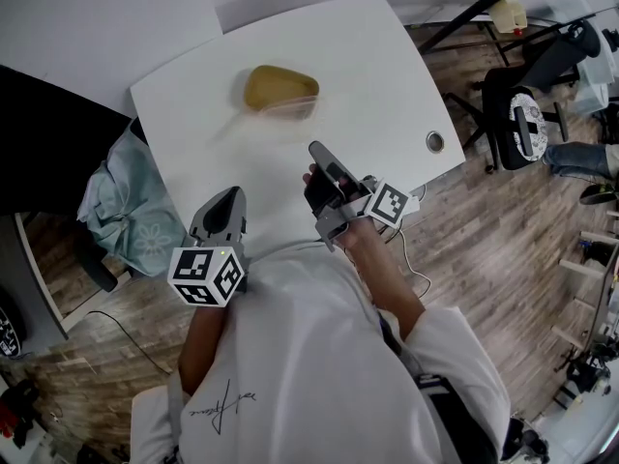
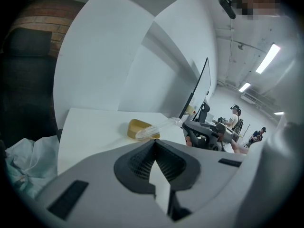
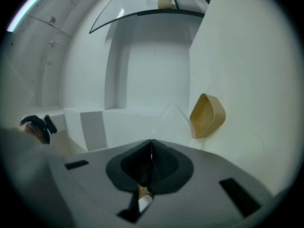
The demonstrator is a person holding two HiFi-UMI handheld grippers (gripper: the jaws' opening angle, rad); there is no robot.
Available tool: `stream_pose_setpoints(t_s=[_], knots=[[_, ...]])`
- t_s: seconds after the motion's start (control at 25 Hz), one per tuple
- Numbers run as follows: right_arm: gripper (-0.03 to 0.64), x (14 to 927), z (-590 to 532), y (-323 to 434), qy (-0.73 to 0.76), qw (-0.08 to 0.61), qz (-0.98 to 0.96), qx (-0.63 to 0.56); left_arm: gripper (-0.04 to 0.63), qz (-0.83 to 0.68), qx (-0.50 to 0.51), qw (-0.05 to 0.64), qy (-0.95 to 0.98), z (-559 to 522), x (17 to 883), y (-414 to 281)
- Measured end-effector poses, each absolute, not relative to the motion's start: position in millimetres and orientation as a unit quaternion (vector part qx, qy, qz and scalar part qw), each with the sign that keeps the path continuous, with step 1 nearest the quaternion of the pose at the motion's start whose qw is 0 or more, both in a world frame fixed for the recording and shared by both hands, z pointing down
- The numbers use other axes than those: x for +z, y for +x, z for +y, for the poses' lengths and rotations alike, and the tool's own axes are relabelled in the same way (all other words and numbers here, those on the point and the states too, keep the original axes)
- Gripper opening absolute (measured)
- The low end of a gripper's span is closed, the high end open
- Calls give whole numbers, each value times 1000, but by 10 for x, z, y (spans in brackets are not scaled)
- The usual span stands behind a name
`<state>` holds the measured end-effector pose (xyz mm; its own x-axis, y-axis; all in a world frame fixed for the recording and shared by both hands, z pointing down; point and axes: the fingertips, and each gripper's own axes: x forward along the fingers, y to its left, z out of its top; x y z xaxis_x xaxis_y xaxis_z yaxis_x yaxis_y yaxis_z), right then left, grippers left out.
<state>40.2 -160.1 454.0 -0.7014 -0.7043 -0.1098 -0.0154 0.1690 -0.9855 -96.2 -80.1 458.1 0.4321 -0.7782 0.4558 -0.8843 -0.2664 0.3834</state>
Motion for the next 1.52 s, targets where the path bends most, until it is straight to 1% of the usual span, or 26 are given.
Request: stream_pose_setpoints(t_s=[0.44, 0.72, 1.04, 1.52], knots=[[12, 4546, -1416, 264, -246, 254, 723, -593, 8, -525, 88, 301, 791, -817, 4579, -957], [12, 4503, -1338, 212, -233, 248, 728, -594, 8, -525, 92, 301, 791, -808, 4579, -950], [12, 4505, -1238, 156, -219, 222, 737, -600, 8, -521, 95, 298, 794, -812, 4568, -929], [11, 4424, -1222, 83, -202, 213, 742, -603, 8, -520, 97, 299, 794, -817, 4572, -932]])
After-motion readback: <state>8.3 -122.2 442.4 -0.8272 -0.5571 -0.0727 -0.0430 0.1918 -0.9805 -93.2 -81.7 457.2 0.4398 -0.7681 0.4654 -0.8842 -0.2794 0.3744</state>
